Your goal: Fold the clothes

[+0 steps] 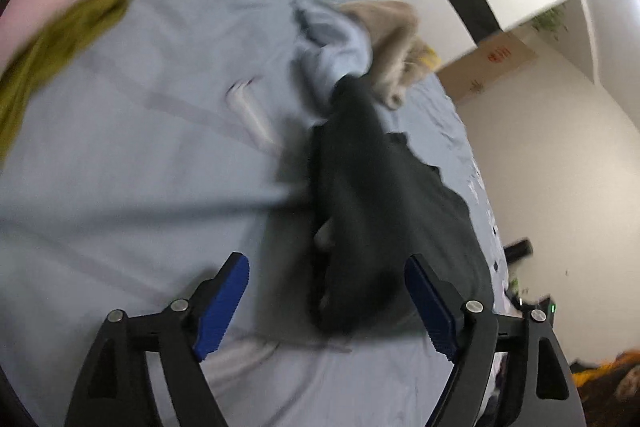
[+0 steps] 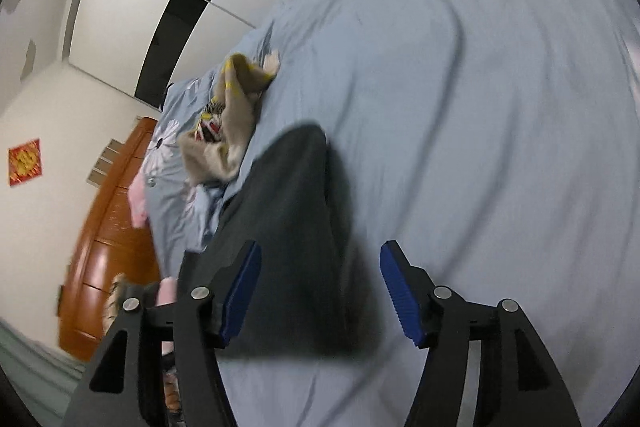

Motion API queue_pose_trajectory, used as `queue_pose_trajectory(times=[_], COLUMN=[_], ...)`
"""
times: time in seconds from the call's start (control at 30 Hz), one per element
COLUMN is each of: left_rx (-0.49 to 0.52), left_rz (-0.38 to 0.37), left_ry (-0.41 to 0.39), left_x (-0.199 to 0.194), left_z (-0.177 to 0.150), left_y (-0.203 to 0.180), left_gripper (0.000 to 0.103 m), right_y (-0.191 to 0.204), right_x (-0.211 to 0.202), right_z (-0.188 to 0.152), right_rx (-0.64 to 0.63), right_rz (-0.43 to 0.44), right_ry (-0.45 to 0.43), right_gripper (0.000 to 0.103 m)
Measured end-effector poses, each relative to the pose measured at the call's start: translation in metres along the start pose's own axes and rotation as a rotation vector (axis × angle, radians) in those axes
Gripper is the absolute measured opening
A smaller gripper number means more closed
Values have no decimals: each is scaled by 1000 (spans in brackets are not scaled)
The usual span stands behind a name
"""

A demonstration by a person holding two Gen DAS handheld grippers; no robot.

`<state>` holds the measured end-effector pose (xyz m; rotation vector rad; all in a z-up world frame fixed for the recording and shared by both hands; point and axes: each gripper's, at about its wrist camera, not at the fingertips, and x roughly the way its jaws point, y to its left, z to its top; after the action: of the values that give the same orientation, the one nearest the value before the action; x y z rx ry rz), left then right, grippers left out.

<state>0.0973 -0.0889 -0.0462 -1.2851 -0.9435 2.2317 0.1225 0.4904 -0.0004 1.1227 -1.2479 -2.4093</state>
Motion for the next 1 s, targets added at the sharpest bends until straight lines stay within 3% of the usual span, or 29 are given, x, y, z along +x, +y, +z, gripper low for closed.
queue_pose_trajectory(times=[0.13, 0.23, 0.37, 0.5, 0.7, 0.77, 0.93, 1.0], left_rx=[-66, -58, -76, -73, -147, -89, 37, 23], left_rz=[-49, -62, -65, -45, -93, -100, -36, 17], left_ry=[-39, -21, -2, -60, -129, -146, -142, -94], left_x=[5, 13, 32, 46, 58, 52, 50, 54], left_z=[-15, -23, -33, -28, -5, -1, 6, 3], left_y=[1, -15, -25, -39, -48, -58, -77, -70], left_gripper=[88, 88, 88, 92, 96, 96, 97, 97], right_y=[2, 6, 14, 20, 24, 29, 44, 46], right_x=[18, 35, 53, 67, 83, 83, 85, 88], right_z=[-20, -31, -31, -28, -17, -14, -13, -15], right_rx=[24, 32, 47, 62, 75, 64, 2, -22], right_rz=[30, 46, 62, 76, 117, 127, 130, 101], right_ry=[59, 88, 37, -7, -44, -55, -63, -44], right_gripper=[74, 74, 75, 77, 77, 77, 77, 77])
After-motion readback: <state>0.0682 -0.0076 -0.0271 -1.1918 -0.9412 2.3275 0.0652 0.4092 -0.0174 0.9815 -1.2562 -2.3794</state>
